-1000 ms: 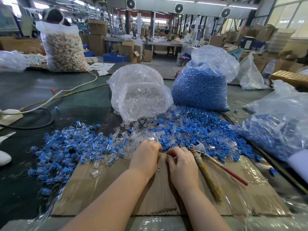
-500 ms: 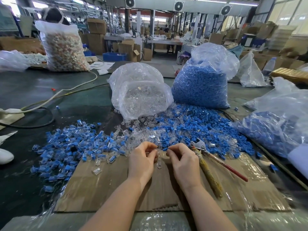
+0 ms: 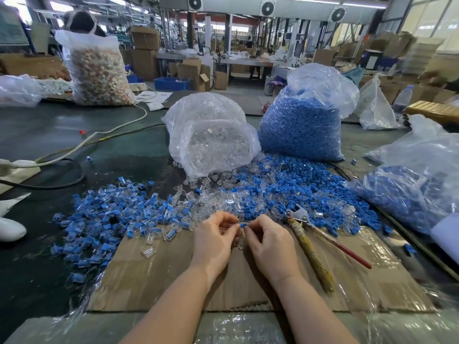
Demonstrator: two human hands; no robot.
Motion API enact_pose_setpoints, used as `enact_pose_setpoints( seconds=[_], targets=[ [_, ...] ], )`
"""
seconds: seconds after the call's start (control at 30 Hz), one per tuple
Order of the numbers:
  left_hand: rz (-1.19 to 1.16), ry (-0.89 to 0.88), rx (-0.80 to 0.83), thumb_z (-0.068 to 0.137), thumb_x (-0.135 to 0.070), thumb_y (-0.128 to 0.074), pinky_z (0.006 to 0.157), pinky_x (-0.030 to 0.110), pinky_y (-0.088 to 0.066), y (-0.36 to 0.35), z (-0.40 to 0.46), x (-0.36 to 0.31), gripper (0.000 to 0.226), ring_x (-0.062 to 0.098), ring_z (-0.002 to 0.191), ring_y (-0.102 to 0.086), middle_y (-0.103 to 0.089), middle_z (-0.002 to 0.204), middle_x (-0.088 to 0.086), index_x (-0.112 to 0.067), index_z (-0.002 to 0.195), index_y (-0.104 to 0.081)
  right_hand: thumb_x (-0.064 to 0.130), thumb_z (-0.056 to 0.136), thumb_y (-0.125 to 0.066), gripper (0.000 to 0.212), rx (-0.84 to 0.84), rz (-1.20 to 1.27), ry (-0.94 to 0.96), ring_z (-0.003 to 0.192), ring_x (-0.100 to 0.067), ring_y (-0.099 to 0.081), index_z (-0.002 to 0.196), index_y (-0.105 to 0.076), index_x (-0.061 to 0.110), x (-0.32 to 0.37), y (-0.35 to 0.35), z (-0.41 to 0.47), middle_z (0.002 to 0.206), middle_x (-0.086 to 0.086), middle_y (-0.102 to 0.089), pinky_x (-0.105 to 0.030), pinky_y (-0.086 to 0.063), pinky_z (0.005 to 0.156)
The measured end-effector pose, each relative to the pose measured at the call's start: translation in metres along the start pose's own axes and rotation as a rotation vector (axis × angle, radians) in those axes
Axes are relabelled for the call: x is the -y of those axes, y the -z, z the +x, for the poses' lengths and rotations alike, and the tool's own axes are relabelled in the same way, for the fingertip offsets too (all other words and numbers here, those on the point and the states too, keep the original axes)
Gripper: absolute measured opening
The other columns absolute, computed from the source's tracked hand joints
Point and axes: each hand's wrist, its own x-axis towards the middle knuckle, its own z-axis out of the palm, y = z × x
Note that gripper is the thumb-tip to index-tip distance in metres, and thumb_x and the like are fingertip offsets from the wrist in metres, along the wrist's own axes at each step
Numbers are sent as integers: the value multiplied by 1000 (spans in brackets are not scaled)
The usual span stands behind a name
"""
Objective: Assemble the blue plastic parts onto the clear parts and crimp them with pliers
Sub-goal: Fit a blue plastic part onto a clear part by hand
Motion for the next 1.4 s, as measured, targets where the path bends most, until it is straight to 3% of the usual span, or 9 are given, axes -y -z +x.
enact_pose_setpoints(
  seconds=[0.23, 0.5, 0.73, 1.1, 1.4],
  targets=[
    [13, -7, 23, 84, 3, -62, 60, 19, -53, 0, 1, 2, 21, 12, 63, -65, -67, 72, 5, -17, 78, -62, 25, 88, -60, 12, 13, -55, 27, 80, -19, -57, 81, -62, 14, -1, -1, 0, 82, 2, -67, -30, -39, 70],
    [-110, 20, -17, 88, 3, -57, 59, 19, -54, 1, 0, 2, 22, 6, 59, -63, -65, 75, 3, -18, 83, -61, 19, 81, -70, 9, -30, 32, 43, 78, -15, -59, 87, -65, 15, 2, 3, -1, 80, 4, -67, -31, -47, 74],
    [-53, -9, 13, 88, 1, -58, 62, 19, -54, 2, -1, 1, 21, 8, 62, -66, -68, 76, 3, -19, 85, -63, 6, 78, -70, 35, 1, 93, 129, 80, -9, -57, 108, -69, 24, 3, 5, -1, 90, 10, -63, -27, -49, 77],
    [12, -28, 31, 87, -1, -59, 63, 18, -54, 3, -2, 0, 19, 10, 67, -68, -69, 77, 5, -18, 84, -64, 11, 83, -68, 20, 18, 92, 116, 80, -10, -58, 100, -72, 19, 2, 5, 0, 87, 7, -63, -32, -50, 76],
    [75, -27, 9, 85, -4, -64, 72, 27, -57, 2, -1, 0, 12, 15, 76, -67, -69, 80, 3, -15, 86, -67, 11, 82, -69, 16, -8, 85, 135, 81, -11, -58, 97, -72, 17, 2, 3, 0, 86, 7, -62, -33, -51, 76]
  ],
)
